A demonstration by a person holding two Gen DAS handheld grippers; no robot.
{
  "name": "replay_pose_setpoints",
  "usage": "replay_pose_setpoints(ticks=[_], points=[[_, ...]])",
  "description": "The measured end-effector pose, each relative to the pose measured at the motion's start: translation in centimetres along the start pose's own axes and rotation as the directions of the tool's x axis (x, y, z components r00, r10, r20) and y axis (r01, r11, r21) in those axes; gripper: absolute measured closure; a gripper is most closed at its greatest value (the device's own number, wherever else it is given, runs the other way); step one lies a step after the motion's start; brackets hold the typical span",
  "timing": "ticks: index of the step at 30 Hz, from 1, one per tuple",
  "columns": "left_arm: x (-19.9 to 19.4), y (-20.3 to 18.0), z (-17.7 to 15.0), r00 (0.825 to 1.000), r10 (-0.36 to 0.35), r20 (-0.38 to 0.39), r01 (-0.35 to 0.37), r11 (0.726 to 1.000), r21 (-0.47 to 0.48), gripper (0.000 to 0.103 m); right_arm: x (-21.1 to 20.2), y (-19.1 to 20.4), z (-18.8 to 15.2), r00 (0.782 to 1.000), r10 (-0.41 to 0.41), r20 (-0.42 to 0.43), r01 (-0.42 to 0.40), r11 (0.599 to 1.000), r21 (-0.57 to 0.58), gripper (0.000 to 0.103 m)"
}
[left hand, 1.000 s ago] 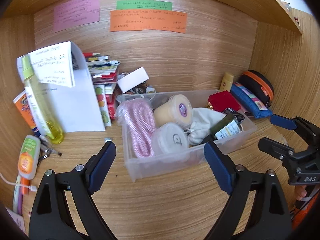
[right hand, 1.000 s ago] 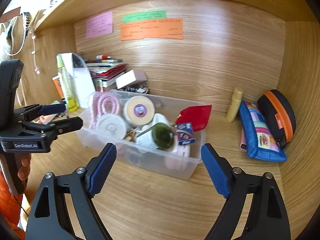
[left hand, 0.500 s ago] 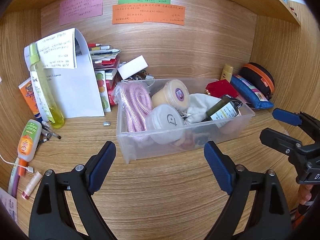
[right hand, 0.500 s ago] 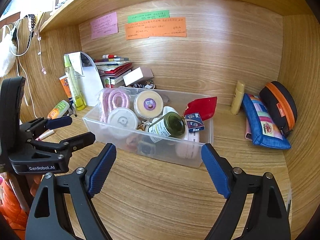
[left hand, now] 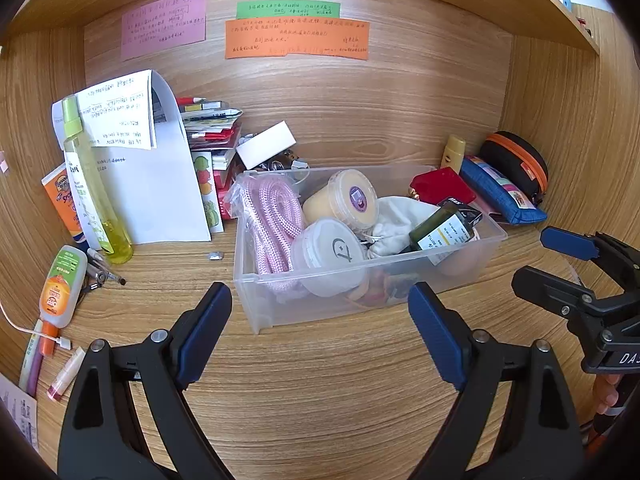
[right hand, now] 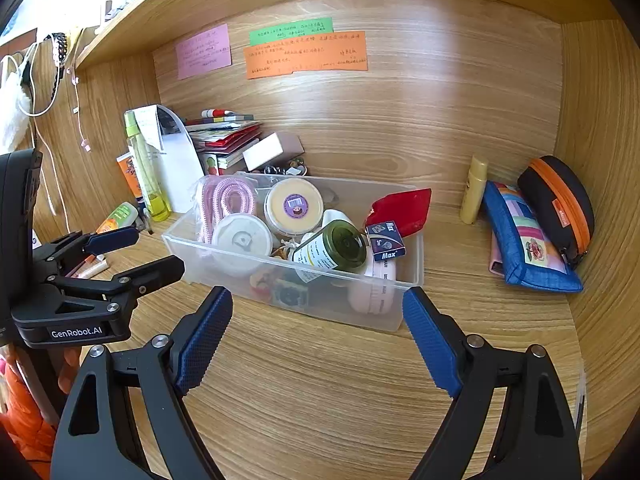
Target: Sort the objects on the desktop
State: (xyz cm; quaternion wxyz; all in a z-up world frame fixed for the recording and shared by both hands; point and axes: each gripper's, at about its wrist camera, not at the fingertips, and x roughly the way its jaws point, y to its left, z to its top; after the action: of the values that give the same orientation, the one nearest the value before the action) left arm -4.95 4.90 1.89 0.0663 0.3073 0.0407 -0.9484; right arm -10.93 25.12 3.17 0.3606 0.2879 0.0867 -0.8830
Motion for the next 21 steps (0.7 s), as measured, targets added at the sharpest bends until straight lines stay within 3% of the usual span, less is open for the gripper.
replay_pose_setpoints(ticks=[21], points=[[0.05,-0.05,-0.14,1.000,-0.016,0.001,0.016,1.000,-0.013,0.012,0.17,0.24,-0.04,1.000,0.005,-0.010,-0.005,1.000,-0.001,0.018]])
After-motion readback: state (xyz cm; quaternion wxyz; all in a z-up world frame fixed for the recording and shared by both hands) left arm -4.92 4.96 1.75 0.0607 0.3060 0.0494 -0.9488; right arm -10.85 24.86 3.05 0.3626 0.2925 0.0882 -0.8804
